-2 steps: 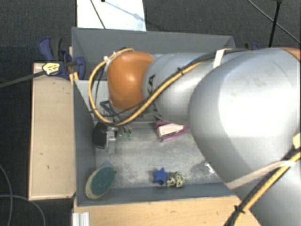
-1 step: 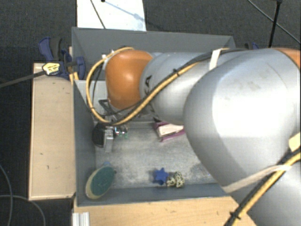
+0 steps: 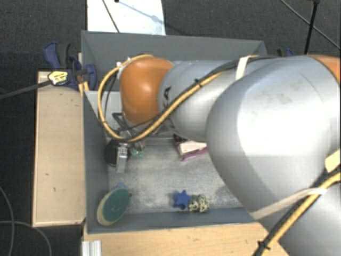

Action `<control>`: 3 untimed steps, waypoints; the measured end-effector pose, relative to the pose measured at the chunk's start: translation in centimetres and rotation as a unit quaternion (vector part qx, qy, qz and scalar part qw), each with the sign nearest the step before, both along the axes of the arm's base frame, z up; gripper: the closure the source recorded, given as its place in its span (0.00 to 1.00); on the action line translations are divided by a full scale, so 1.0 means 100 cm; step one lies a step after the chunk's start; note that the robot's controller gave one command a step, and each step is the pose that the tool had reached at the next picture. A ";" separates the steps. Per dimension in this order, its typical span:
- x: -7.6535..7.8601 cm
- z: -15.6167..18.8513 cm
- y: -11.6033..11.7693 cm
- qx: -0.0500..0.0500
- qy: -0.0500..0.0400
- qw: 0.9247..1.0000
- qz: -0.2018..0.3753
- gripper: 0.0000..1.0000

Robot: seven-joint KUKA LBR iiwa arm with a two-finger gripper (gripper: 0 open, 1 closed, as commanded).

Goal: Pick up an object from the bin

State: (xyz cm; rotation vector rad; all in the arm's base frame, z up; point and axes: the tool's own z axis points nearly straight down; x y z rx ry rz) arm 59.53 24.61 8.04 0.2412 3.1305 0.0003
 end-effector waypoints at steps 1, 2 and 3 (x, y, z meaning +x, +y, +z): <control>-0.001 0.001 0.000 -0.001 -0.002 1.000 0.023 0.00; -0.021 0.017 -0.027 0.000 -0.002 0.993 0.122 0.00; -0.003 -0.006 -0.024 0.001 -0.007 0.991 0.131 0.00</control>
Offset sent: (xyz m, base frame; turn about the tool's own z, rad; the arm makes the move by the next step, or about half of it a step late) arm -0.0054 0.0018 -0.0063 -0.0506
